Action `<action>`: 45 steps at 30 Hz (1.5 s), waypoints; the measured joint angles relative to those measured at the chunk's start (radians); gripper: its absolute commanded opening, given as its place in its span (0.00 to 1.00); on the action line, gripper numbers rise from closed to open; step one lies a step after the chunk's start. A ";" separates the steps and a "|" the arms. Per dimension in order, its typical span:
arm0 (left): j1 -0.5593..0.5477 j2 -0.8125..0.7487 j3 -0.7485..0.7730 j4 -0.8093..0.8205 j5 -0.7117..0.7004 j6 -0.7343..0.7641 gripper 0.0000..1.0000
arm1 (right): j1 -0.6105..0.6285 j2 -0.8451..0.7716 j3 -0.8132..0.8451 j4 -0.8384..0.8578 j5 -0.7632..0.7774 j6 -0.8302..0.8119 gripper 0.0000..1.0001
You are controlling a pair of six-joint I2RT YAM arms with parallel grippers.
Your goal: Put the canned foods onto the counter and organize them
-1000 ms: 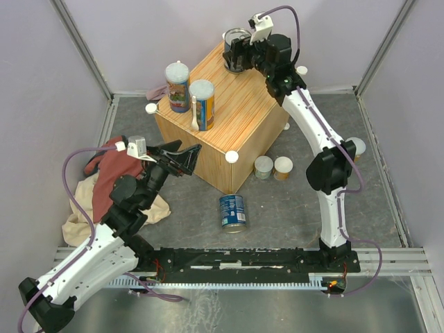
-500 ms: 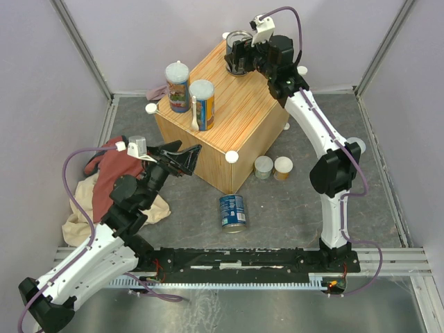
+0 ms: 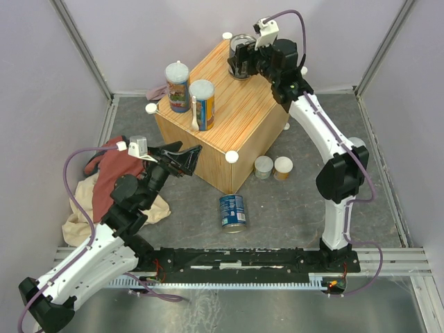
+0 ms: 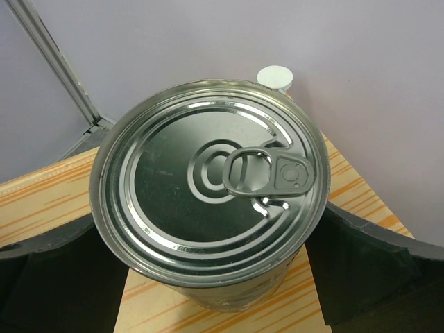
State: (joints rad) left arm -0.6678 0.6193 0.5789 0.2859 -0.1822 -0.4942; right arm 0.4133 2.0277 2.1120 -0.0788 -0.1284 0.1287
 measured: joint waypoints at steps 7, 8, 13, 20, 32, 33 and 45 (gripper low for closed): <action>0.000 -0.003 0.000 -0.003 0.000 -0.003 0.99 | 0.011 -0.129 -0.190 0.056 0.013 -0.006 1.00; 0.000 -0.005 0.000 -0.003 0.000 -0.005 0.99 | 0.013 -0.135 -0.190 0.051 0.017 -0.008 1.00; 0.000 -0.011 0.000 -0.005 0.000 -0.007 0.99 | 0.026 -0.222 -0.324 0.097 0.038 -0.033 1.00; 0.000 -0.013 0.000 -0.004 0.001 -0.009 0.99 | 0.042 -0.367 -0.500 0.124 0.085 -0.048 1.00; 0.000 -0.018 0.000 -0.004 0.002 -0.018 0.99 | 0.035 -0.444 -0.598 0.166 0.122 0.012 0.99; 0.000 -0.018 0.000 -0.004 0.002 -0.018 0.99 | 0.026 -0.442 -0.587 0.157 0.108 0.037 1.00; 0.000 -0.008 0.004 -0.004 0.005 -0.018 0.99 | 0.083 -0.407 -0.435 0.006 0.257 -0.016 1.00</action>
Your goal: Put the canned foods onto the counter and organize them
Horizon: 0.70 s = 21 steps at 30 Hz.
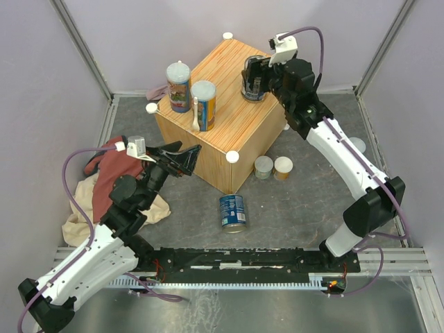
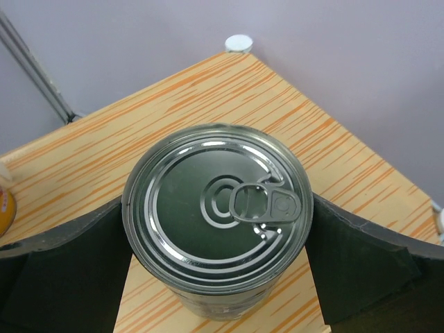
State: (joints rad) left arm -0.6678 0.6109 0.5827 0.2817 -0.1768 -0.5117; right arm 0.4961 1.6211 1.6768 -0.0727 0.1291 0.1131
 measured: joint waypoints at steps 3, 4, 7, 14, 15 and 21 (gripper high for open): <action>0.000 0.002 0.001 0.000 0.000 0.000 0.99 | -0.028 0.000 0.000 0.016 0.000 0.018 0.99; 0.000 0.002 0.001 0.000 0.000 0.000 0.99 | -0.034 0.000 0.000 0.016 0.002 0.018 1.00; 0.000 0.002 0.001 0.000 0.000 0.000 0.99 | -0.038 0.000 0.000 0.008 0.002 0.018 0.98; 0.000 0.002 0.002 0.000 0.001 -0.001 0.99 | -0.048 0.074 0.136 -0.089 -0.042 0.015 0.87; 0.000 0.002 0.002 0.000 0.001 -0.001 0.99 | -0.051 0.093 0.159 -0.093 -0.051 0.015 0.85; 0.000 0.002 0.002 -0.001 0.000 -0.002 0.99 | -0.060 0.279 0.372 -0.092 -0.107 0.015 0.83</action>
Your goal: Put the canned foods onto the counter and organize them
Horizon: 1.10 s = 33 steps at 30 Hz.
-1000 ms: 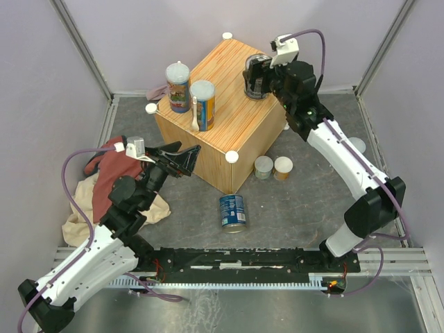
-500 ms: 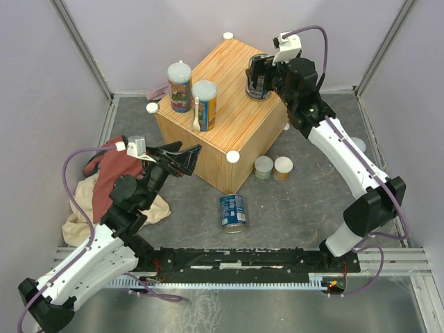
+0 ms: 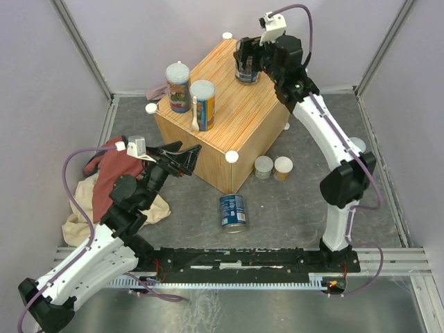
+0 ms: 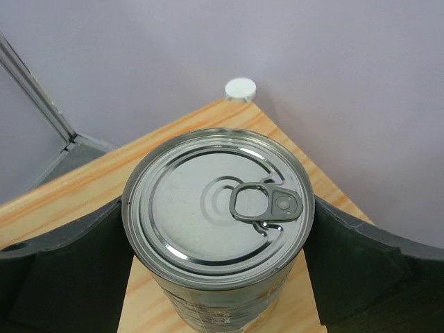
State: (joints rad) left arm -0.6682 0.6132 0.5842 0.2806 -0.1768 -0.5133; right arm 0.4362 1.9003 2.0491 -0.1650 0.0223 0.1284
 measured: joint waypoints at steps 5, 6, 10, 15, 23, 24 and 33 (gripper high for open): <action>-0.001 0.002 0.001 -0.003 -0.002 0.000 0.99 | 0.000 0.170 0.174 0.083 -0.035 -0.003 0.86; -0.001 0.003 0.002 -0.003 -0.003 0.000 0.99 | -0.001 0.199 0.202 0.100 -0.043 -0.004 0.96; -0.001 0.012 0.011 -0.003 -0.004 0.001 0.99 | 0.000 0.296 0.330 0.107 -0.058 -0.015 1.00; -0.001 0.014 0.011 -0.004 -0.004 0.001 0.99 | 0.000 0.240 0.209 0.164 -0.086 -0.018 1.00; -0.001 0.014 0.011 -0.006 -0.004 0.001 0.99 | 0.000 0.059 -0.036 0.196 -0.083 -0.013 0.99; -0.001 0.013 0.011 -0.006 -0.004 0.001 0.99 | 0.000 0.053 -0.040 0.193 -0.083 -0.013 0.99; -0.002 0.013 0.011 -0.016 -0.004 0.001 0.99 | 0.005 0.009 -0.087 0.180 -0.091 -0.016 0.99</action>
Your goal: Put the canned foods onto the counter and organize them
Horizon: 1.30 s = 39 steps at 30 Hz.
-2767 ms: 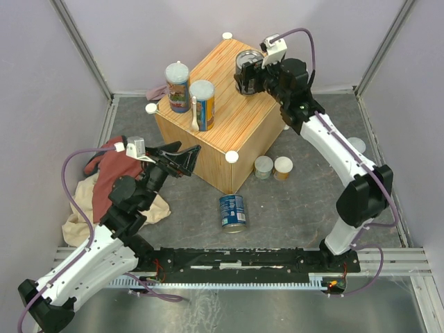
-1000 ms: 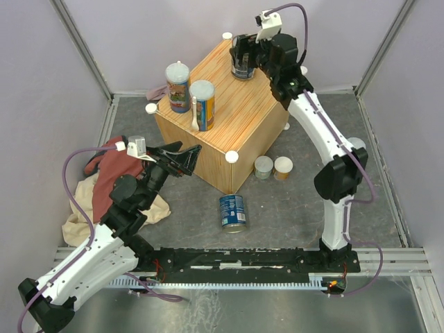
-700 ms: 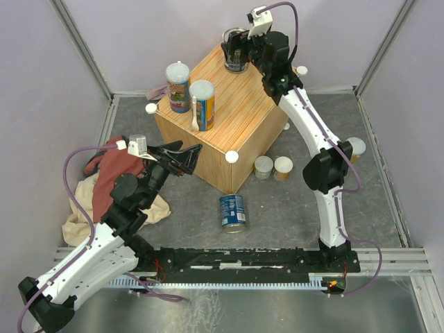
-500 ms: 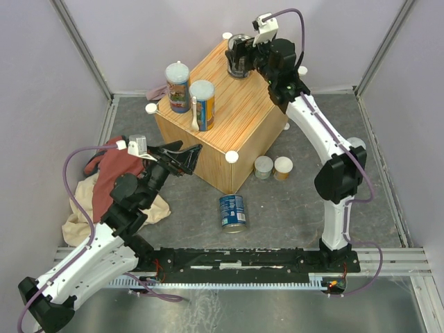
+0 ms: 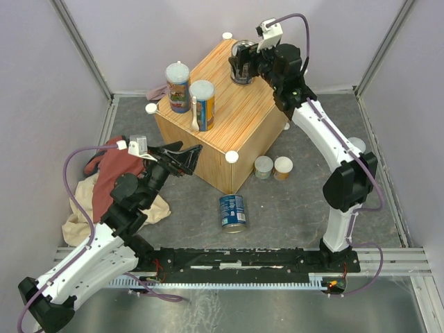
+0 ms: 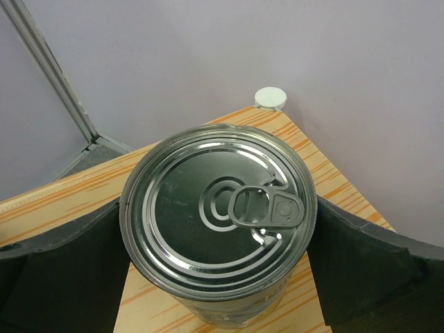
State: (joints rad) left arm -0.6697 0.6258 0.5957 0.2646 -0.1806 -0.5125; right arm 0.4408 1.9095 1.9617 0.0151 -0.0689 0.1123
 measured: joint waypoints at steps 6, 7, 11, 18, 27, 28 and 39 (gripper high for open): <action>0.000 -0.008 0.000 -0.010 -0.002 0.000 0.99 | 0.011 -0.051 -0.069 0.000 0.015 -0.014 0.99; 0.000 -0.011 0.000 -0.010 -0.003 0.000 0.99 | 0.012 -0.061 -0.077 -0.008 0.017 -0.014 1.00; 0.000 -0.018 0.000 -0.011 -0.005 0.000 0.99 | 0.009 -0.103 -0.126 -0.005 0.008 0.000 0.99; 0.000 -0.033 0.000 -0.019 -0.011 0.000 0.99 | -0.040 -0.127 -0.157 0.023 -0.109 0.151 0.99; 0.000 -0.043 0.017 -0.032 -0.024 0.001 0.99 | 0.065 -0.145 -0.161 -0.040 0.106 -0.035 1.00; 0.000 -0.043 0.018 -0.033 -0.025 0.001 0.99 | 0.069 -0.151 -0.168 -0.038 0.116 -0.044 1.00; 0.000 -0.066 0.024 -0.050 -0.027 0.001 0.99 | 0.074 -0.210 -0.193 -0.111 0.117 -0.022 1.00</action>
State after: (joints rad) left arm -0.6697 0.5598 0.6197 0.2142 -0.2081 -0.5117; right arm 0.5144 1.6997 1.7691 -0.0956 0.0486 0.0902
